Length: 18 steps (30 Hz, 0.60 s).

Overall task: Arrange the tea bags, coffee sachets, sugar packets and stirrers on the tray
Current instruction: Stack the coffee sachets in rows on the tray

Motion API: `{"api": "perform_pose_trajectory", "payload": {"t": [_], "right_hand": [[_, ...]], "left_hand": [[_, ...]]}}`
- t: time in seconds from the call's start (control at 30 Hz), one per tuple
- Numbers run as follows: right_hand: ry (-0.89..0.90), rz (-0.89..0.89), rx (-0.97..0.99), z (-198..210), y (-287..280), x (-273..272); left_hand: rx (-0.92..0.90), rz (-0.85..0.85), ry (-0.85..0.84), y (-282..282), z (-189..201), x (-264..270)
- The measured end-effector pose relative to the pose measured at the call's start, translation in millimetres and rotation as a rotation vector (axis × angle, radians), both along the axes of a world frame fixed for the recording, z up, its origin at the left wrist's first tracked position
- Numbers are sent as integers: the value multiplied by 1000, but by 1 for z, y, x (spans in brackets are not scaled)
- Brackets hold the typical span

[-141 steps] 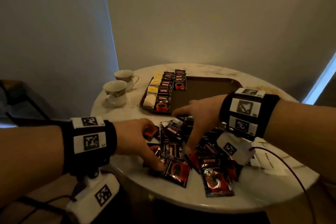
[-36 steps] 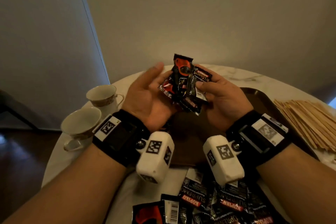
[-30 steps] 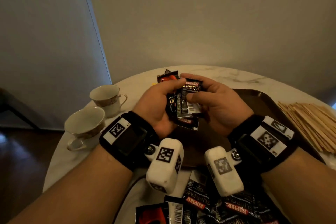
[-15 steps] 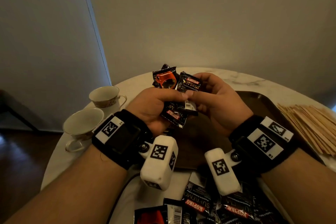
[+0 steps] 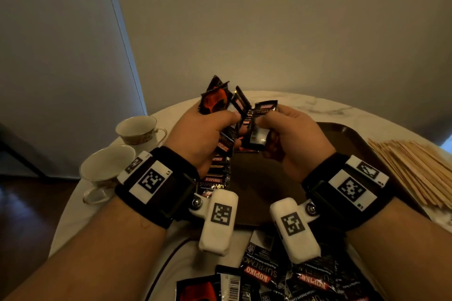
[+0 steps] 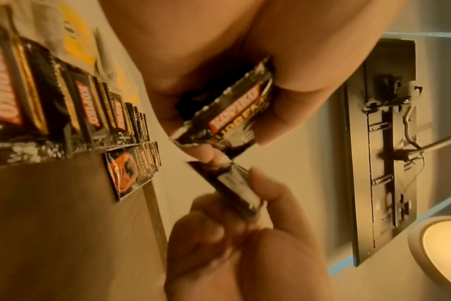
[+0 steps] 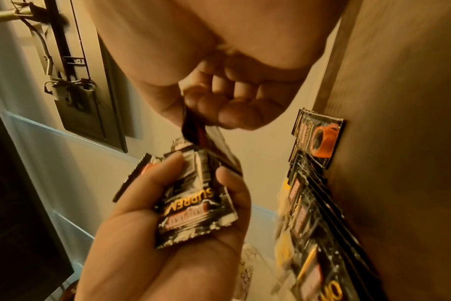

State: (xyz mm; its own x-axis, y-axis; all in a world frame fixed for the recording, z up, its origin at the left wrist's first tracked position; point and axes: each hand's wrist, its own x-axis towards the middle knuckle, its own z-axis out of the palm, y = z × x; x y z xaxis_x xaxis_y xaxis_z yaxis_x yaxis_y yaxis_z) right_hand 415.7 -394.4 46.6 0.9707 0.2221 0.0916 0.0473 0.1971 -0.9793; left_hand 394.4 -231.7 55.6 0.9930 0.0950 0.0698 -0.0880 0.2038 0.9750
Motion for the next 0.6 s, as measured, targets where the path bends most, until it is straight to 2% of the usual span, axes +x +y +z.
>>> {"api": "perform_pose_trajectory", "payload": {"t": [0.1,0.2,0.33,0.43,0.6], "right_hand": [[16,57,-18,0,3,-1],[-9,31,-30,-1,2,1],[-45,-3,-7,-1,0,3],[-65,-21,24,0,-2,4],[69,108,115,2,-5,4]], "left_hand": [[19,-90,-58,-5,-3,-2],[-4,-196,-89,-4,-2,-3],[-9,-144,-42,1,-3,-3],[-77,-136,60,3,-1,-5],[-141,-167,119,5,2,-6]]}}
